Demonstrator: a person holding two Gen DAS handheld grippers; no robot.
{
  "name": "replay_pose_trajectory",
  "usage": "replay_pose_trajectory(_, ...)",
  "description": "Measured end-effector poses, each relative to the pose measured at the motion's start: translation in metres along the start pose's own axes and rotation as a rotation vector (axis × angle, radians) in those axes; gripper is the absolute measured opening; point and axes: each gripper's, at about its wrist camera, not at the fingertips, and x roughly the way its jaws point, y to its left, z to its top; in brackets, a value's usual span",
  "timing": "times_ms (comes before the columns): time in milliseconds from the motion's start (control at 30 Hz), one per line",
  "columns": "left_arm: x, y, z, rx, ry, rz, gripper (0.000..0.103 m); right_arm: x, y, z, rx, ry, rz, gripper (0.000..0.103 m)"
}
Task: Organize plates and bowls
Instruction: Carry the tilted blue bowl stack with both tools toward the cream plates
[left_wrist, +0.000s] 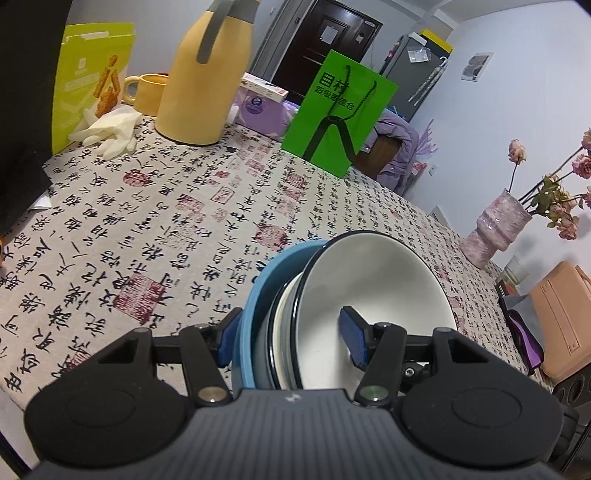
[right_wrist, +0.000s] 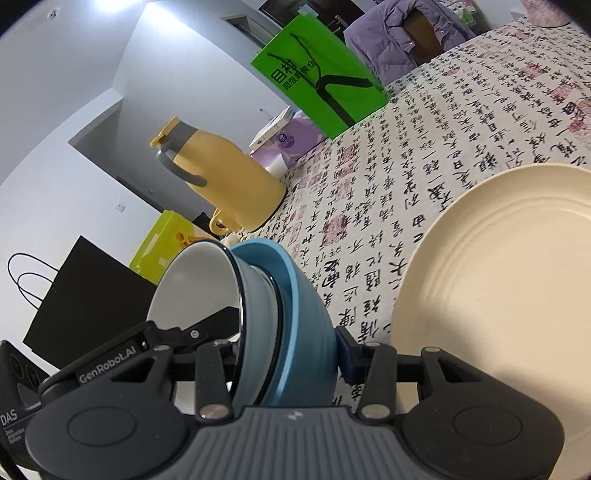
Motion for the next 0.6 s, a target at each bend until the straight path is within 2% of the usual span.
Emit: replay_pose_trajectory(600,0.007,-0.036,-0.009,0.044,0.013,-0.026,0.057,-0.031,-0.023,0.007,0.026,-0.044,-0.011,0.043)
